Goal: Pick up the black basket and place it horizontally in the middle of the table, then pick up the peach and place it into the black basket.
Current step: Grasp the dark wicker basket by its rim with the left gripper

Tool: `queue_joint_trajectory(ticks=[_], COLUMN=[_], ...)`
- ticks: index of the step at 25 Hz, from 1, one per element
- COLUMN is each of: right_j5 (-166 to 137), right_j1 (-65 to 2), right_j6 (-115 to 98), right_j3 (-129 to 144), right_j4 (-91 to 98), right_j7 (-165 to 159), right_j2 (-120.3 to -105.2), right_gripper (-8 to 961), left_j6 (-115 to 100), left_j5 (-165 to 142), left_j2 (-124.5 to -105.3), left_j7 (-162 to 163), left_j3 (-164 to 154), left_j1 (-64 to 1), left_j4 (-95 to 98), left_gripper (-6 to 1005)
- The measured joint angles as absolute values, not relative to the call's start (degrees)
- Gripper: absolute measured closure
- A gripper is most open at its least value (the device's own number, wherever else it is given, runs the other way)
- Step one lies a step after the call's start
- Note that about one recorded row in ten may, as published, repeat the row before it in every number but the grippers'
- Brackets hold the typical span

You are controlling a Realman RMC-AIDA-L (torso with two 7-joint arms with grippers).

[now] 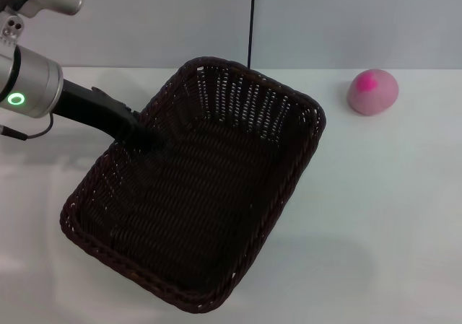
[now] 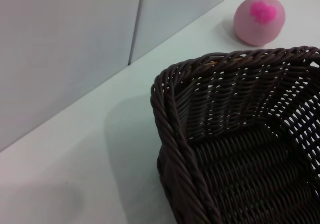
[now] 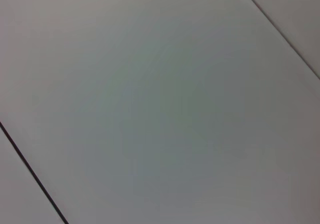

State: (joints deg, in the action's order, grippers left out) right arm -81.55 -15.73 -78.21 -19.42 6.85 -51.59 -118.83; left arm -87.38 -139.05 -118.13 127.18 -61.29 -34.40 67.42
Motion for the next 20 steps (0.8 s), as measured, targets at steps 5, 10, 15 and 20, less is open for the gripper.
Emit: queue_joint_trajectory(ticks=[5,10,15,20], right_j5=[-81.55,-81.55,-81.54,-81.5], right_j1=[-15.74,-15.73,-15.73,-15.67], right_j6=[-77.51,-77.21,-76.83,-76.8], right_j3=[-19.51,-19.55,-19.92,-20.55], right_j4=[6.85,6.83,6.85,6.86], right_j7=[-51.59,-51.59,-51.59,-51.59], right_j2=[-118.82,-118.83,-118.83,-118.82], right_gripper=[347,348,348,348], left_j6=[-87.12,-86.07,-85.68,-86.2], left_j5=[-139.05,-139.04,-139.08,-137.09], left_j2=[-118.13,-118.1,-118.03,-118.06], left_j7=[127.07,126.63,126.25,122.24], left_j3=[-62.21,-62.46,-62.6,-62.69], left_j1=[-34.45,-34.18,-34.05,-33.32], left_j4=[67.32,67.55,67.68,68.05], left_gripper=[398,525,631,737])
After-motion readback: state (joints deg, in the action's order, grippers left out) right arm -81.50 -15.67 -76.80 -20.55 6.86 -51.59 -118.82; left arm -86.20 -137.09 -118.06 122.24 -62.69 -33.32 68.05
